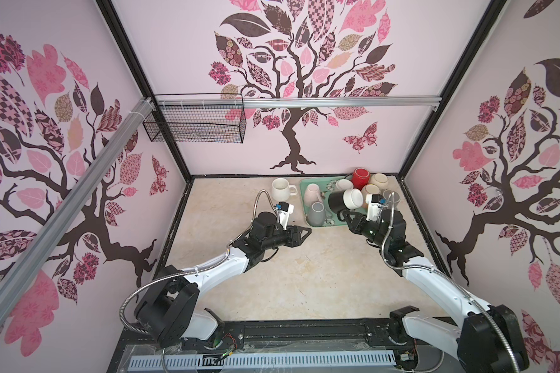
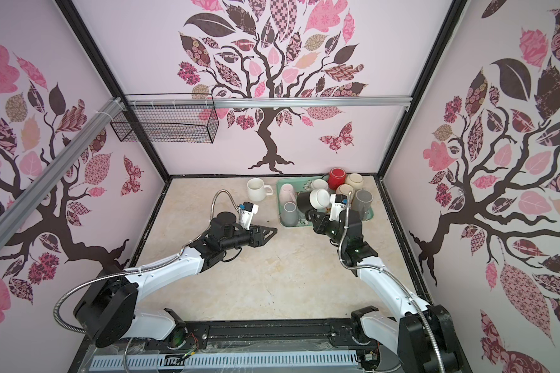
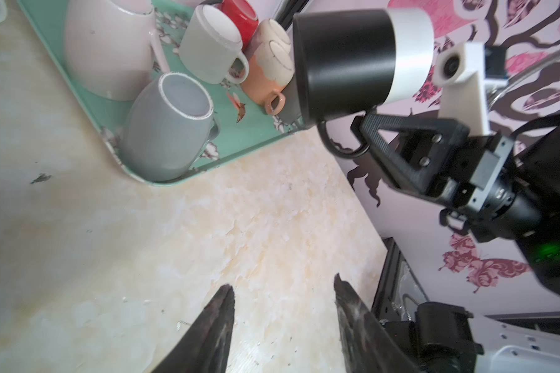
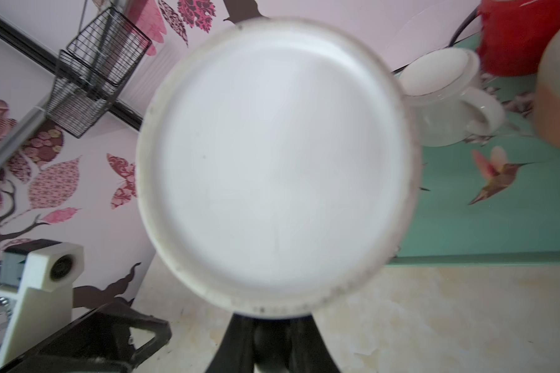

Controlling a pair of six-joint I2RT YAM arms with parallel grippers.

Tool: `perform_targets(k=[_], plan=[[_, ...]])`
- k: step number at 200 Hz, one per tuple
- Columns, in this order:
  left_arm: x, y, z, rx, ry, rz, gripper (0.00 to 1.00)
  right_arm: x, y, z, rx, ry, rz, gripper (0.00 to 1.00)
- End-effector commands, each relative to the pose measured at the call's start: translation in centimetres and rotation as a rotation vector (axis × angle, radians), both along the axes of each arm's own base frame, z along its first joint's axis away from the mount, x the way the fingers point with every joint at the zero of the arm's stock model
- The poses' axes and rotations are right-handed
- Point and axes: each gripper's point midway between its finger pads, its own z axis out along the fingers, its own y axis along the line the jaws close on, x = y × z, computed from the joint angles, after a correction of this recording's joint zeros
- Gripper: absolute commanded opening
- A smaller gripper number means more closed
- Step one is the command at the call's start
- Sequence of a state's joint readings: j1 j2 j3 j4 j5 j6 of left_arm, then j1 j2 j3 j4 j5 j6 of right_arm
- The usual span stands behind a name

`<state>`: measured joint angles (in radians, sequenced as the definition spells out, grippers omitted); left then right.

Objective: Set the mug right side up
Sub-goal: 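Lift the black mug off the tray toward the left gripper while left gripper approaches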

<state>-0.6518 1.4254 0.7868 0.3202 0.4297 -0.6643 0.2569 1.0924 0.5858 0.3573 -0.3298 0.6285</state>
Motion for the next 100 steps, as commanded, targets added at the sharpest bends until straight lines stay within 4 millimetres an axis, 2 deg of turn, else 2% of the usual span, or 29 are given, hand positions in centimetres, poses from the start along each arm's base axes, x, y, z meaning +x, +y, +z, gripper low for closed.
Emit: perform_targets(k=[1, 60, 100], plan=[[0.7, -1.9, 5.2, -0.2, -0.008, -0.028, 0.55, -1.7, 1.9, 7.8, 0.237, -0.201, 0.133, 0.0], [1.7, -3.5, 6.5, -0.36, 0.075, -0.053, 0.54, -3.0, 3.0, 9.1, 0.414, -0.2, 0.236, 0.0], [1.4, -5.0, 7.4, -0.437, 0.1, -0.111, 0.51, -3.3, 3.7, 9.2, 0.474, -0.176, 0.287, 0.0]])
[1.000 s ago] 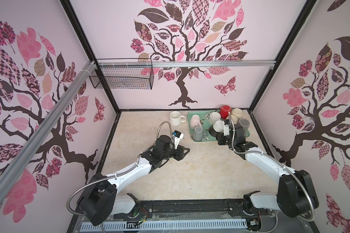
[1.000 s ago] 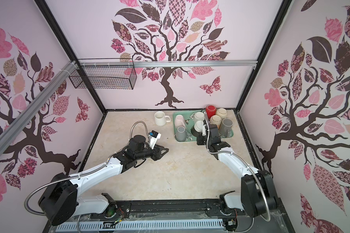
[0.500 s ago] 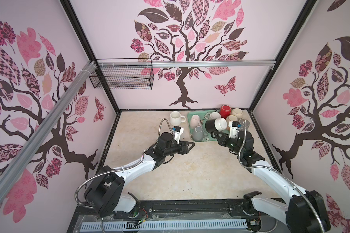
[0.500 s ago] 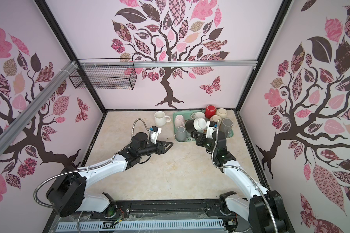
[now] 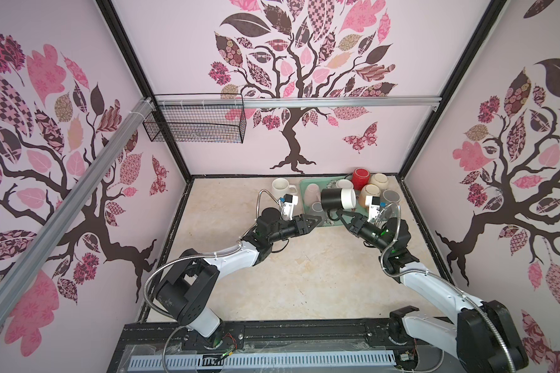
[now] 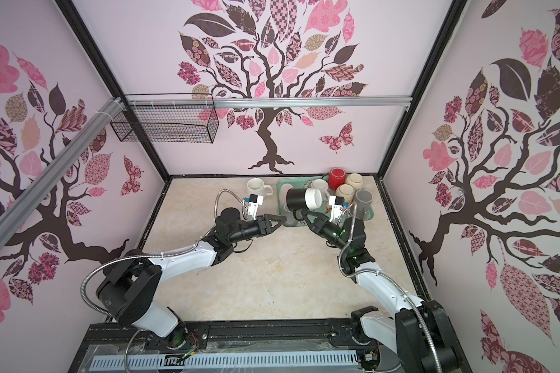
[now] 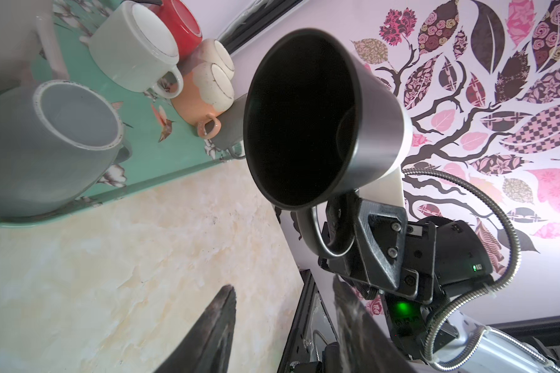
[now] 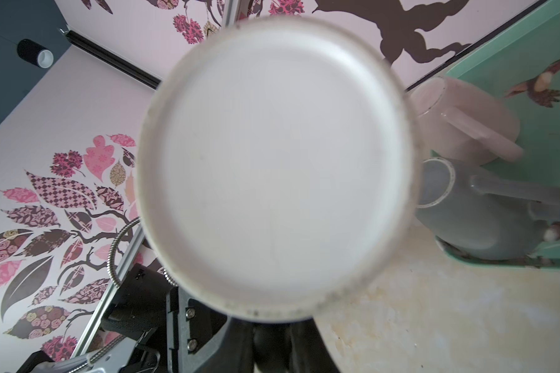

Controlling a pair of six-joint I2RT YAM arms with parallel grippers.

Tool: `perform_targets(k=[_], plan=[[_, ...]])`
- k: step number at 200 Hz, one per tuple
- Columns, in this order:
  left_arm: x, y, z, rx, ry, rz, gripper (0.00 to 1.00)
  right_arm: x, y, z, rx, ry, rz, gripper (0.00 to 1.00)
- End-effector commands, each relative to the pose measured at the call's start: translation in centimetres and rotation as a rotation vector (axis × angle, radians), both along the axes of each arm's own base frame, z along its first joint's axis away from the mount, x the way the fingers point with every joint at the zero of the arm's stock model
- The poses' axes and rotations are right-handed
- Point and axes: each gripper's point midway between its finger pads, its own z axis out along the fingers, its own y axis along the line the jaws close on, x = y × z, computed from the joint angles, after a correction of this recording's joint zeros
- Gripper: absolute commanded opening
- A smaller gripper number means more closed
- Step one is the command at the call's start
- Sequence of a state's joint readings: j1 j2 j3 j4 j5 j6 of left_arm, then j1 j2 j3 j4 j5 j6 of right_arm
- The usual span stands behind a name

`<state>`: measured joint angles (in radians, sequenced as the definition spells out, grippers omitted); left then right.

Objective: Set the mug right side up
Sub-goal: 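Lift the black mug off the tray toward the left gripper while left gripper approaches, then grasp the black mug's handle with the left gripper while right gripper holds it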

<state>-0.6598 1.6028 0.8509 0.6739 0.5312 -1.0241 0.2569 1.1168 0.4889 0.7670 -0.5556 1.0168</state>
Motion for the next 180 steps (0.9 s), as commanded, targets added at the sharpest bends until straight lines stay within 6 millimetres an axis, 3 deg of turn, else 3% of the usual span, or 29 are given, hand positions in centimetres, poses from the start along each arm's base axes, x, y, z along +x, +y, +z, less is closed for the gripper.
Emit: perform_targets(k=[1, 54, 180], plan=[[-0.3, -1.3, 4.3, -0.138, -0.053, -0.051, 0.51, -1.0, 0.7, 5.1, 0.103, -0.161, 0.069, 0.0], [-0.1, -2.1, 5.0, -0.194, -0.042, -0.084, 0.48, -1.7, 1.9, 4.6, 0.145, -0.13, 0.14, 0.0], [-1.0, -2.6, 7.5, -0.273, -0.061, -0.159, 0.3, -2.2, 3.0, 3.4, 0.15, -0.09, 0.197, 0.0]])
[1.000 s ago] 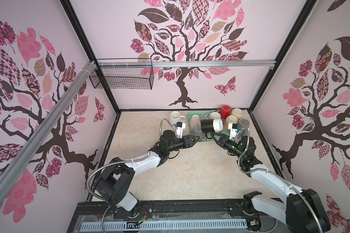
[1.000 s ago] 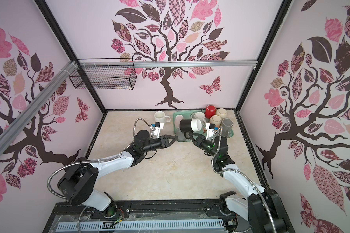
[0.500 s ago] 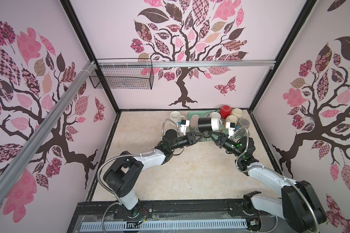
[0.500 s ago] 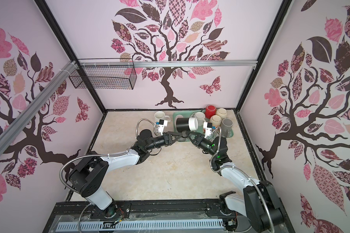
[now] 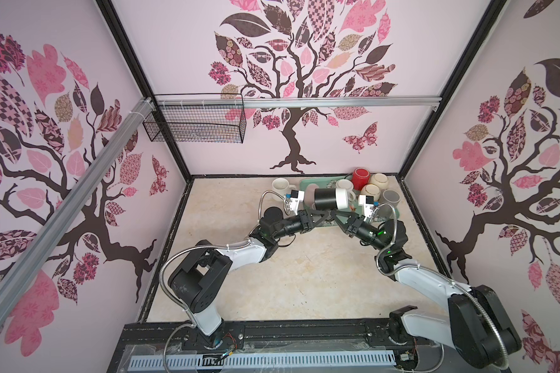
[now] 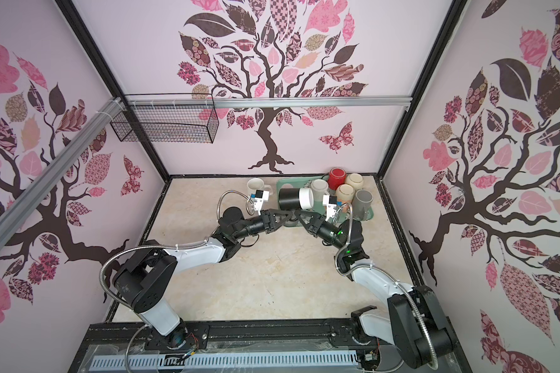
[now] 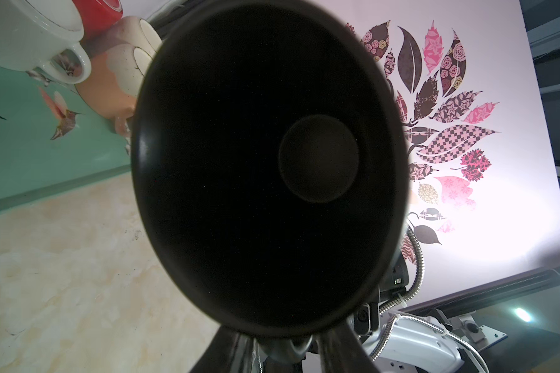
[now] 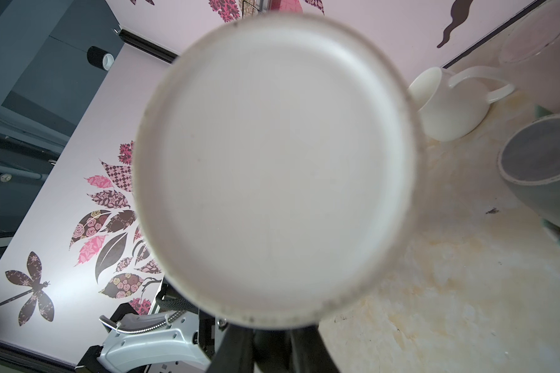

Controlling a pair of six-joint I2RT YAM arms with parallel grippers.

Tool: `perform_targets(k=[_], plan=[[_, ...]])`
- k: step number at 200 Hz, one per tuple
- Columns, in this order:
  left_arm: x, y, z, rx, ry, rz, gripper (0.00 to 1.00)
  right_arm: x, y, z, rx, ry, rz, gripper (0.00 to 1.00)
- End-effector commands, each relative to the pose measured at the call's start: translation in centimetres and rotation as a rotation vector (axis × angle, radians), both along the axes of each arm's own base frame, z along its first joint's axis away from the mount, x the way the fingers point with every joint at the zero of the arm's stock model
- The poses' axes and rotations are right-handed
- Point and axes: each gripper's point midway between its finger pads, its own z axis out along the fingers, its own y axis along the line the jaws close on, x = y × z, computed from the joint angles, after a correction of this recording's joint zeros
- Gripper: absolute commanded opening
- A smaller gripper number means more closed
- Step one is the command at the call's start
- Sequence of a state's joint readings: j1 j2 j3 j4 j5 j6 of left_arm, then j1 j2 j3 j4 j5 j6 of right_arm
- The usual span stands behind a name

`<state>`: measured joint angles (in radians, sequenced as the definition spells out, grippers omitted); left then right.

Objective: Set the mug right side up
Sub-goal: 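Grasp the black mug's handle with the left gripper while right gripper holds it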

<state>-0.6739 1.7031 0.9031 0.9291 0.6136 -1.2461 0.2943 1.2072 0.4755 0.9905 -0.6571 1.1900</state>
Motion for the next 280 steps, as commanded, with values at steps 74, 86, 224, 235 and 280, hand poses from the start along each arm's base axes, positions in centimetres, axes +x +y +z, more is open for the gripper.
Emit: perform_targets(k=[74, 86, 224, 235, 280], plan=[[-1.6, -0.5, 5.0, -0.057, -0.158, -0.082, 0.0, -0.8, 0.6, 1.4, -0.029, -0.08, 0.03, 0.02], [-1.9, -0.5, 5.0, -0.052, -0.167, -0.096, 0.0, -0.6, 0.5, 1.1, -0.048, -0.063, 0.015, 0.12], [-0.1, 2.2, 1.7, 0.016, -0.14, 0.013, 0.0, -0.6, -0.2, -0.1, -0.213, -0.049, -0.042, 0.52], [0.3, 2.9, 1.6, 0.012, -0.132, 0.025, 0.0, -0.7, -0.2, -0.1, -0.224, -0.052, -0.04, 0.52], [1.7, 6.2, 1.3, 0.045, -0.138, 0.107, 0.0, -0.9, 0.0, 0.3, -0.263, -0.076, -0.019, 0.52]])
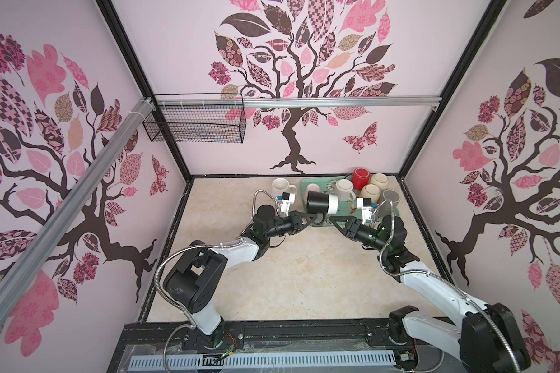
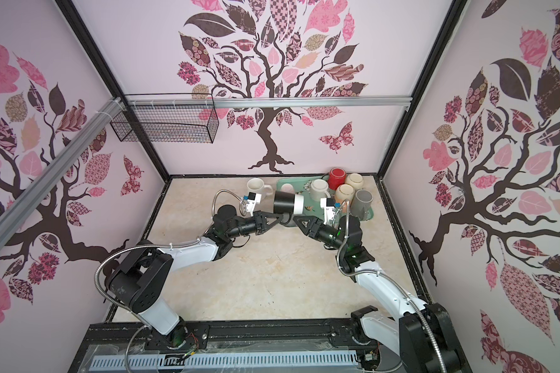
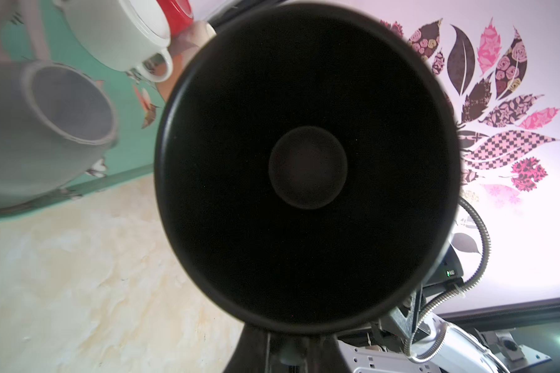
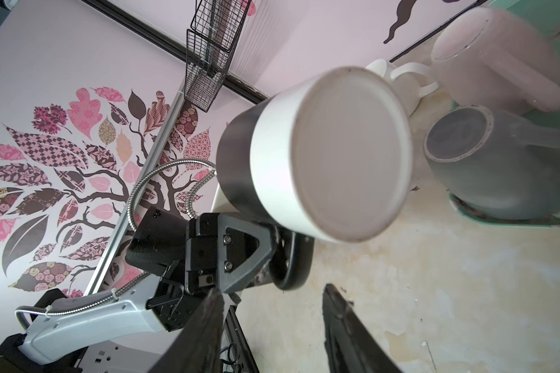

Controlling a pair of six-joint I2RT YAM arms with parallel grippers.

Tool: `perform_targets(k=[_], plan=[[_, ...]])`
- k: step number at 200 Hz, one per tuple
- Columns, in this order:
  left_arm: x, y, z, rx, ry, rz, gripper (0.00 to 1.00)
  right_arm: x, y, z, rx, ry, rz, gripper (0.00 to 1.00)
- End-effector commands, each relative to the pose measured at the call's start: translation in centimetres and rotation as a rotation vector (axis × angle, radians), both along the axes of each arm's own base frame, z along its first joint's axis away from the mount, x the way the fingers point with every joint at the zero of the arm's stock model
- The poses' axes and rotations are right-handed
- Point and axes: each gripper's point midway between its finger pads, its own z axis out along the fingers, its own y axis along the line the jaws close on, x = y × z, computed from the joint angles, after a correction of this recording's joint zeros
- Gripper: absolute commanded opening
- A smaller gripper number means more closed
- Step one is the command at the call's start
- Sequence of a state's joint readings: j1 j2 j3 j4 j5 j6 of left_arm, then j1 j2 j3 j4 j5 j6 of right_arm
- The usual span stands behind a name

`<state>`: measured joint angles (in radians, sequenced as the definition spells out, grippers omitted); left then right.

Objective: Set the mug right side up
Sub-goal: 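Carry the black mug away from the tray with left gripper, turning it upright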

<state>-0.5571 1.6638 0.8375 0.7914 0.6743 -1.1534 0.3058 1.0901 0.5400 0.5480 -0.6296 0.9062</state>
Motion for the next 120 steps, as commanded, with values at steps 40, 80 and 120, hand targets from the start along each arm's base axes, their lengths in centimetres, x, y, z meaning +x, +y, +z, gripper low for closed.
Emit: perform_targets(k=[40, 80, 120], plan=[[0.7, 5.9, 4.4, 0.031, -0.186, 0.142, 0.0, -0.2, 0.1, 2.4, -0.075, -0.101, 0.014, 0.52], [2.7, 12.0, 1.6, 0.173, -0.108, 0.261, 0.0, -0.1, -0.3, 1.5, -0.128, -0.091, -0.007, 0.52], [3.7, 18.4, -4.1, 0.435, 0.077, 0.381, 0.0, 0.5, -1.1, 0.1, -0.207, -0.076, -0.054, 0.52]])
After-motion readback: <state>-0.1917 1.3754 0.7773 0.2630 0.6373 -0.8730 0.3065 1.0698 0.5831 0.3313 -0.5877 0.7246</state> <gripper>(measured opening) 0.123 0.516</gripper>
